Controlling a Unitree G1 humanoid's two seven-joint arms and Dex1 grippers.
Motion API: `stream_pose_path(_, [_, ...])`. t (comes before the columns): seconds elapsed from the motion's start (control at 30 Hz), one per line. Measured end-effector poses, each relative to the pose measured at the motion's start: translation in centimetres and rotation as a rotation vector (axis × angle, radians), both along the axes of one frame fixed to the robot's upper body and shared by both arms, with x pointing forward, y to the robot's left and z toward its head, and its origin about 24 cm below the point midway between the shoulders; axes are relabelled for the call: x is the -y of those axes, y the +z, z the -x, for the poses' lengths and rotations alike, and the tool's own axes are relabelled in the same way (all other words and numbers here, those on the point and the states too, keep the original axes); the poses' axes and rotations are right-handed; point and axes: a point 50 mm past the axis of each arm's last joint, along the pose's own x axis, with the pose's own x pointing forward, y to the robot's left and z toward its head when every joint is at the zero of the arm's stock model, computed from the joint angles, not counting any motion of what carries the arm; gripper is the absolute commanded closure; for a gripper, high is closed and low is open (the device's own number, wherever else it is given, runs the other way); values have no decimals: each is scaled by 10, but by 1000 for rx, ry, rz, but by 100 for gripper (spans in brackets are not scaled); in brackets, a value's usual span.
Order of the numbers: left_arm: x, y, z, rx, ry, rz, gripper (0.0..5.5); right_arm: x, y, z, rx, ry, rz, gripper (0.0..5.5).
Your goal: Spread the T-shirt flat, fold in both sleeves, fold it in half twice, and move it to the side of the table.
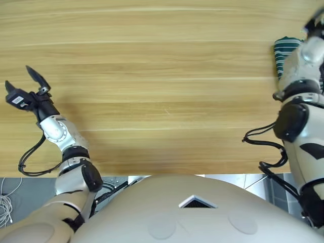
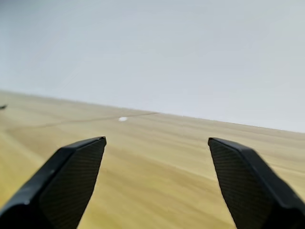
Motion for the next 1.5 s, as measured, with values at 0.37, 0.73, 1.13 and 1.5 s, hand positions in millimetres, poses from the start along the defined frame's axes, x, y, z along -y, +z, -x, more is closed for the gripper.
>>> stream_pose_path(0.37, [124, -23, -69, -301, -272, -184, 151, -142, -121, 43, -409, 560, -75, 157])
stream_pose_path(0.73, [171, -15, -28, -76, -481, -136, 151, -109, -123, 102, -152, 513, 160, 157])
stream_pose_path(1.13, [157, -15, -21, -61, -361, -60, 149, -109, -121, 110, -126, 512, 226, 221])
stream_pose_path(1.5, [157, -13, -19, -50, -370, -92, 149, -109, -122, 105, -136, 502, 229, 197])
